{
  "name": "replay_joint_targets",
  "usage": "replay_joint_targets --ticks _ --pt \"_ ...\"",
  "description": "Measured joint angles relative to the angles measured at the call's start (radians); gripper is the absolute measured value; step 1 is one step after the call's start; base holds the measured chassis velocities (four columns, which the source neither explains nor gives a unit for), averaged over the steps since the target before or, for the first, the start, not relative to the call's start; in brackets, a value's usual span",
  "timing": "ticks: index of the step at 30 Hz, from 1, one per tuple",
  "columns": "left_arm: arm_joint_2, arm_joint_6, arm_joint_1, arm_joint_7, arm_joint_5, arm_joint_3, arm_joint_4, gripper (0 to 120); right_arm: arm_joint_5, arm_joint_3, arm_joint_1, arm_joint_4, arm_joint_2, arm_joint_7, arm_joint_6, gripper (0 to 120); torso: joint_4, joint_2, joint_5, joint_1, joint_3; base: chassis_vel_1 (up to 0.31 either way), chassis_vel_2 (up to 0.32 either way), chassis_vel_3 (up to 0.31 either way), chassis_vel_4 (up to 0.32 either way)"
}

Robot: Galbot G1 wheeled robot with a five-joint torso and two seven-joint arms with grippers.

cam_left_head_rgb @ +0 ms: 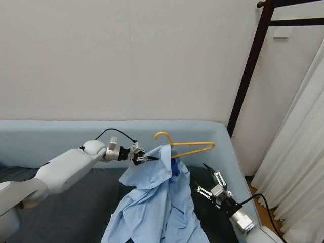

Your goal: Pick up the clothes from the sofa and hang them on the clothes hanger.

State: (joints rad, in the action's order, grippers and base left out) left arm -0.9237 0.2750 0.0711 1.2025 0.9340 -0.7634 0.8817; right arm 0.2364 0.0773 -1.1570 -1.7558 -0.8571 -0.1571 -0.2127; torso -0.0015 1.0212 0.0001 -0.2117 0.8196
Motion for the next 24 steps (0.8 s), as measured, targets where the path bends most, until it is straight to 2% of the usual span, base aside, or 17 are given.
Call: replay_joint_targets --ticks 1,6,8,10,12,15,24 --pt "0.004 -0.003 0.011 0.012 0.004 -0.009 -0.001 2 0.041 -0.003 0.01 0.02 -0.021 0.001 0.017 90 0.0001 0.0 -0.0002 0.0 0.0 0.0 0.0 0.0 0.0" --pt "0.01 -0.012 0.035 0.013 0.025 -0.023 0.003 2 0.104 -0.025 0.042 0.062 -0.089 0.025 0.052 100 0.0008 0.0 -0.0003 0.0 0.0 0.0 0.0 0.0 0.0" --pt "0.009 -0.016 0.04 0.007 0.036 -0.026 0.005 2 0.109 -0.032 0.047 0.063 -0.108 0.028 0.06 98 0.0008 0.0 -0.0007 0.0 0.0 0.0 0.0 0.0 0.0" --pt "0.006 -0.02 0.049 0.002 0.041 -0.029 0.005 2 0.159 -0.044 0.04 0.028 -0.133 0.027 0.09 89 0.0003 0.0 -0.0003 0.0 0.0 0.0 0.0 0.0 0.0" --pt "0.005 -0.021 0.053 0.001 0.043 -0.03 0.005 2 0.182 -0.047 0.034 0.007 -0.139 0.024 0.102 87 0.0002 0.0 -0.0004 0.0 0.0 0.0 0.0 0.0 0.0" --pt "0.005 -0.029 0.057 -0.006 0.047 -0.037 0.007 2 0.297 -0.071 0.028 -0.054 -0.157 -0.002 0.152 94 0.0001 0.0 -0.0006 0.0 0.0 0.0 0.0 0.0 0.0" --pt "0.001 -0.04 0.069 -0.02 0.062 -0.057 0.027 2 0.502 -0.108 0.087 -0.075 -0.223 -0.094 0.252 97 0.0004 0.0 -0.0004 0.0 0.0 0.0 0.0 0.0 0.0"
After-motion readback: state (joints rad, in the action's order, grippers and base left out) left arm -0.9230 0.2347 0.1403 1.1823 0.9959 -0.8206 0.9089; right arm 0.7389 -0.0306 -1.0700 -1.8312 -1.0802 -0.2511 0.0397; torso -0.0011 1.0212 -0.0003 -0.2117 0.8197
